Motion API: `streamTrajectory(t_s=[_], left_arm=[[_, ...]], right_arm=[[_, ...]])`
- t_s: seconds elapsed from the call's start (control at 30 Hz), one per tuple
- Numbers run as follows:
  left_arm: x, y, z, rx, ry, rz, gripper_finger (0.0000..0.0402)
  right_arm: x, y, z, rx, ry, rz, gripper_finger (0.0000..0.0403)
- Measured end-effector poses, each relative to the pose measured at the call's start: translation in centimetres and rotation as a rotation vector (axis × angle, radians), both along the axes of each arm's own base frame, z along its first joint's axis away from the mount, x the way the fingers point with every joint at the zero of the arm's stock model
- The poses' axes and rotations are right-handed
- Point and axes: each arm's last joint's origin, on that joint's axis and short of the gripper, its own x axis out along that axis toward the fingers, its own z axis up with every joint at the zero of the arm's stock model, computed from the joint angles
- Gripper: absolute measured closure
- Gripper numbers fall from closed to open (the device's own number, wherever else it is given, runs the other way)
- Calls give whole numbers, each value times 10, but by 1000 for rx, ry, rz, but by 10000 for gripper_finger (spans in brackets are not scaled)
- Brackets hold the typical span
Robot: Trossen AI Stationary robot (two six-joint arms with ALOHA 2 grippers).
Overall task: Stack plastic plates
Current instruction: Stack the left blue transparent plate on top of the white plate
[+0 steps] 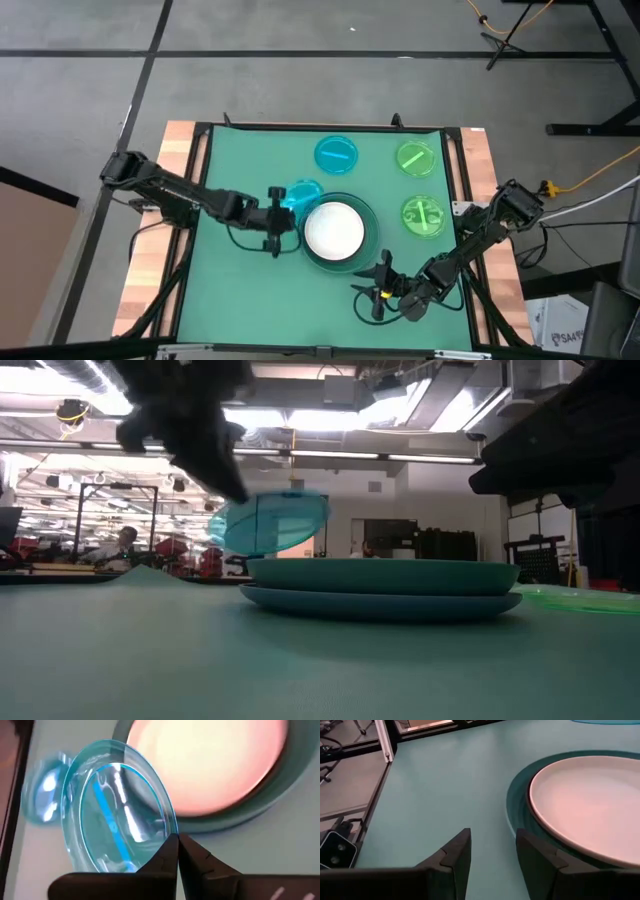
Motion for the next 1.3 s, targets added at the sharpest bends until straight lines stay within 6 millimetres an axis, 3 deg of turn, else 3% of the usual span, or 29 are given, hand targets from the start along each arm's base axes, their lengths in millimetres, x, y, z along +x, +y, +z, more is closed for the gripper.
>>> streamTrajectory(t_s=[0.23, 0.57, 0.83, 1.0, 1.3], left_arm=[[18, -31, -4, -18, -154, -94, 401], [57, -62, -12, -2, -189, -188, 401], [72, -53, -46, 28, -93, -163, 401], [74, -50, -52, 30, -74, -157, 399], [69, -55, -50, 2, -65, -137, 320]], right_arm=[[0, 0, 0, -29, 6, 11, 256], [0, 1, -1, -12, 23, 45, 256], [-5, 7, 2, 16, 29, 105, 256], [-7, 9, 4, 24, 33, 124, 256], [-1, 1, 3, 21, 35, 88, 256]])
